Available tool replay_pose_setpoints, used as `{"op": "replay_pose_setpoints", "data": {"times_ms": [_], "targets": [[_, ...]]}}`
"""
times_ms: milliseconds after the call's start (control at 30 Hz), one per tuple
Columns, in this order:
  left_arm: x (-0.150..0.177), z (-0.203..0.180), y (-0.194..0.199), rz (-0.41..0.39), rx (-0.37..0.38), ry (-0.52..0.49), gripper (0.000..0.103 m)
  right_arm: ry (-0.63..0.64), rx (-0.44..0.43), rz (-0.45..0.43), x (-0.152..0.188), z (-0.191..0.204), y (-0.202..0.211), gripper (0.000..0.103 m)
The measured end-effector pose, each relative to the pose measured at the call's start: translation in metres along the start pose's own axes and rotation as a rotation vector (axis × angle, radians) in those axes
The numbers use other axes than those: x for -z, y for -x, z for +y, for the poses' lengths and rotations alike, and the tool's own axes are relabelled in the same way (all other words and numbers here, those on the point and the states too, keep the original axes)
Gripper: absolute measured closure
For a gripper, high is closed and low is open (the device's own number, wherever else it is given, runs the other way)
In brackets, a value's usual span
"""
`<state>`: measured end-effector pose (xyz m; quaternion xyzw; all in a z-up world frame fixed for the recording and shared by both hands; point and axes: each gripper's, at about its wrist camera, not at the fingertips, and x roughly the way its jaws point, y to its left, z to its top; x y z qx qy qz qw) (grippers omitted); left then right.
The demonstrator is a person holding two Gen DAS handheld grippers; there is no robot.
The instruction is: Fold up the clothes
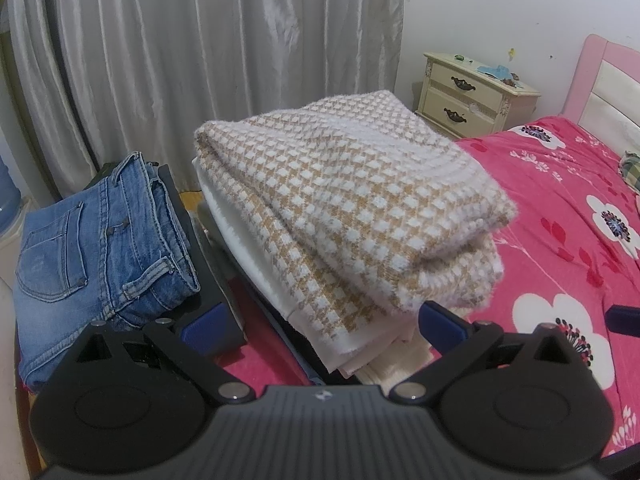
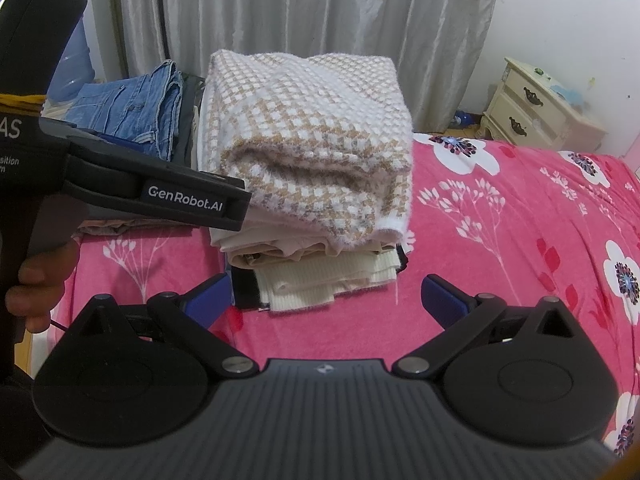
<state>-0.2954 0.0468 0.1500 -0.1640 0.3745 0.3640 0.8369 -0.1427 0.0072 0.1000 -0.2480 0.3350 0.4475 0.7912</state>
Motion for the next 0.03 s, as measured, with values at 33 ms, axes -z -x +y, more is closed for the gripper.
{"op": "replay_pose_setpoints", "data": {"times_ms": [33], "targets": [[-0.0002, 0.0001, -0.0004, 0.0, -0.001, 0.0, 0.0, 0.0, 0.0, 0.0, -0.0002, 0.0002, 0.0, 0.001]]}}
